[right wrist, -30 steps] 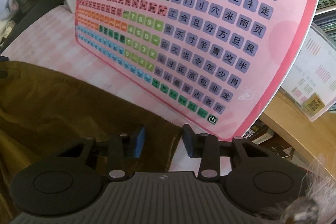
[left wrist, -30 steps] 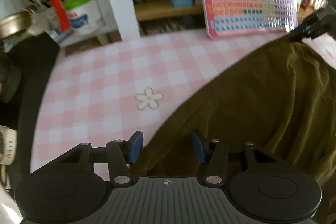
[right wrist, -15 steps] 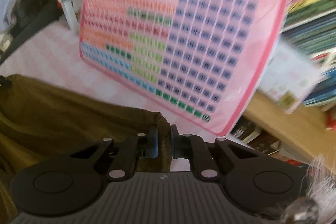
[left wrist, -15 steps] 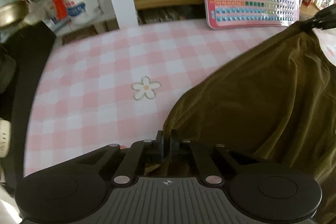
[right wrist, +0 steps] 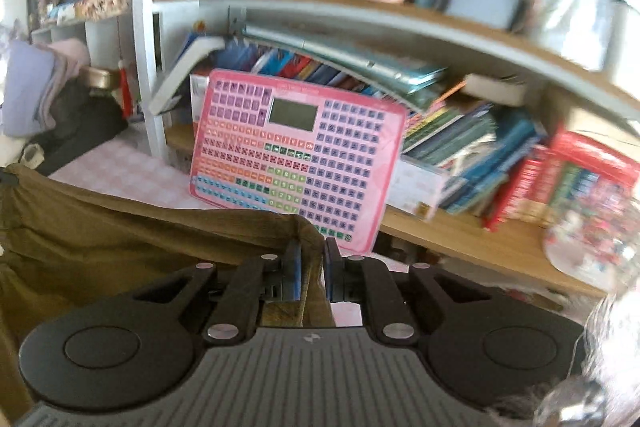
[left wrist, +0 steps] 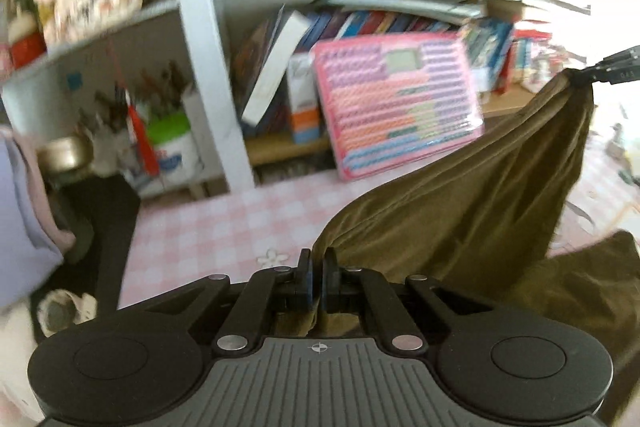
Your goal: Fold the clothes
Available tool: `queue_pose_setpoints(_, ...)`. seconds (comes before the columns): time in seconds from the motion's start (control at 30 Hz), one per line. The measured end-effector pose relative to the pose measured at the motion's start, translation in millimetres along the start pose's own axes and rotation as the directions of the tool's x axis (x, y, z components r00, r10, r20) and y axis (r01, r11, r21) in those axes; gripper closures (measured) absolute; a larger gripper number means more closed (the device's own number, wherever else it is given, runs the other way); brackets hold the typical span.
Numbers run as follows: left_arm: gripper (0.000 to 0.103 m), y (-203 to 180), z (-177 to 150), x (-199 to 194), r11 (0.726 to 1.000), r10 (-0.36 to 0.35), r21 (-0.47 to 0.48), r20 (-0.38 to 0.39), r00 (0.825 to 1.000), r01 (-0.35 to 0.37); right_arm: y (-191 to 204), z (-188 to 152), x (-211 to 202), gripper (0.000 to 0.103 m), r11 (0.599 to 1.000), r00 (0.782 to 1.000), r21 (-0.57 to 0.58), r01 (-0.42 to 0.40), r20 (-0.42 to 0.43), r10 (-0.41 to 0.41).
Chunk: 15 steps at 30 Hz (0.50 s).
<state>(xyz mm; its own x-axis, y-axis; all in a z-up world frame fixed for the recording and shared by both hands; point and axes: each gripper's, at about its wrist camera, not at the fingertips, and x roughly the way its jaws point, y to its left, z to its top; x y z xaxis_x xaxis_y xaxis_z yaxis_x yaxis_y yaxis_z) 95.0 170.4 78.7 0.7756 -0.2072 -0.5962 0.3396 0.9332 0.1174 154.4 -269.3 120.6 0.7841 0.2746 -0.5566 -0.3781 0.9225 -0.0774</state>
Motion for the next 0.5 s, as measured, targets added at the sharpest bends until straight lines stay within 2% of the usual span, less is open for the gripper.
queue_pose_setpoints(0.1,0.1,-21,-17,-32,0.998,-0.017,0.069,0.055,0.998,0.013,18,-24,-48,0.093,0.998,0.999,0.046,0.05,0.016,-0.05)
queue_pose_setpoints(0.2,0.1,-42,-42,-59,0.989,-0.038,0.149,0.082,0.996,0.026,36,-67,-86,0.093,0.991,0.997,0.108,0.075,-0.024,-0.073)
queue_pose_setpoints(0.27,0.099,-52,-61,-70,0.985,-0.063,0.166,0.073,0.995,0.05,48,-96,-111,0.093,0.985,0.995,0.148,0.092,-0.052,-0.085)
queue_pose_setpoints(0.33,0.092,-56,-81,-75,0.987,-0.079,0.141,0.046,0.996,0.072,60,-128,-130,0.093,0.974,0.991,0.201,0.108,-0.099,-0.09)
queue_pose_setpoints(0.4,0.09,-58,-101,-79,0.991,-0.093,0.101,0.013,0.996,0.091,71,-163,-138,0.091,0.954,0.981,0.268,0.133,-0.173,-0.088)
queue_pose_setpoints(0.5,0.085,-57,-127,-82,0.992,-0.123,-0.015,-0.035,0.992,0.122,92,-206,-138,0.088,0.917,0.949,0.345,0.203,-0.299,-0.097)
